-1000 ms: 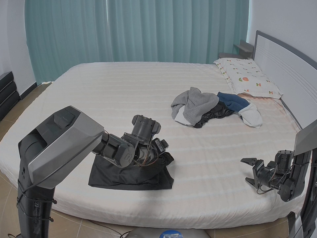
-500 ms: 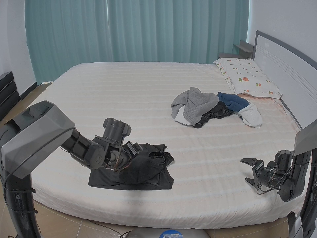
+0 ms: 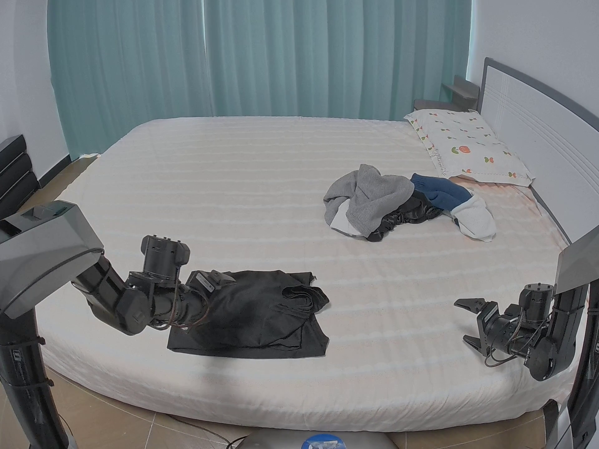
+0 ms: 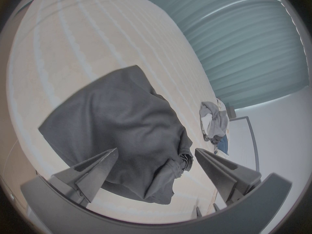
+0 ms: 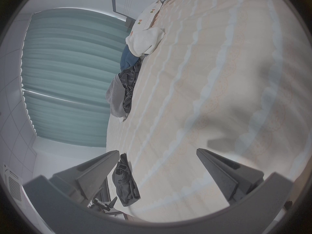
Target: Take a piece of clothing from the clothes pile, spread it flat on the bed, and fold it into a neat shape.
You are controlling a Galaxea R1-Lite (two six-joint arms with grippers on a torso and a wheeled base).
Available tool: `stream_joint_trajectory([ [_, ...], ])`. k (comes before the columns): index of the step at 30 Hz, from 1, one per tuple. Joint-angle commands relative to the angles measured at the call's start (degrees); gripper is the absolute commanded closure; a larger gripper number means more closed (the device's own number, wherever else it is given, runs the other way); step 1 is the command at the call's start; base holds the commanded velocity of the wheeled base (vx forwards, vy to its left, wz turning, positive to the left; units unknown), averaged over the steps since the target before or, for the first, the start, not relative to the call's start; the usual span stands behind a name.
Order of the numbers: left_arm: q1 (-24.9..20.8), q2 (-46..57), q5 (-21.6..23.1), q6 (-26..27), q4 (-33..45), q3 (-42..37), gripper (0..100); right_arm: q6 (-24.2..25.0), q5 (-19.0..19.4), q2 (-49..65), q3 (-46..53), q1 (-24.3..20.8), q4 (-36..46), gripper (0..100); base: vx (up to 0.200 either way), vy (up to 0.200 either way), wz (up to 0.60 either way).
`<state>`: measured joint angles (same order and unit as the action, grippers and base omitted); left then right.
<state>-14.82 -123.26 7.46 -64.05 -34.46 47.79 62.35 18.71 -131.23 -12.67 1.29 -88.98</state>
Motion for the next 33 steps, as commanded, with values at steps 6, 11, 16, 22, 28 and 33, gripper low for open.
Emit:
stream_joint_trajectory([
  [6,5.68,1.0,1.68,-0.2,-0.61,-2.08,0,-1.53,-0.96,-0.52,0.45,-1.82,-0.76,0,0.0,0.2,0.0],
  [11,7.27,-0.49,1.68,-0.11,-0.69,-1.21,0,-5.49,-7.81,2.74,0.63,-5.86,-0.41,0,0.0,0.2,0.0],
  [16,8.58,-1.02,2.56,-0.11,-0.69,-1.03,0,-6.19,-12.91,2.74,0.1,-11.66,0.03,0,0.0,0.2,0.0],
  [22,8.58,-1.19,2.65,-0.11,-0.69,-0.94,0,-14.63,-18.01,4.05,-6.23,-18.26,7.68,0,0.0,0.2,0.0],
  [28,8.5,-1.28,2.56,0.06,-0.78,-1.12,0,-15.77,-24.95,8.18,-23.19,-27.13,32.55,0,0.0,0.033,0.0],
  [33,8.32,-1.37,2.56,0.5,-0.78,-1.12,0,-19.99,-28.03,6.51,-32.6,-31.35,43.36,0,0.0,0.0,0.0],
])
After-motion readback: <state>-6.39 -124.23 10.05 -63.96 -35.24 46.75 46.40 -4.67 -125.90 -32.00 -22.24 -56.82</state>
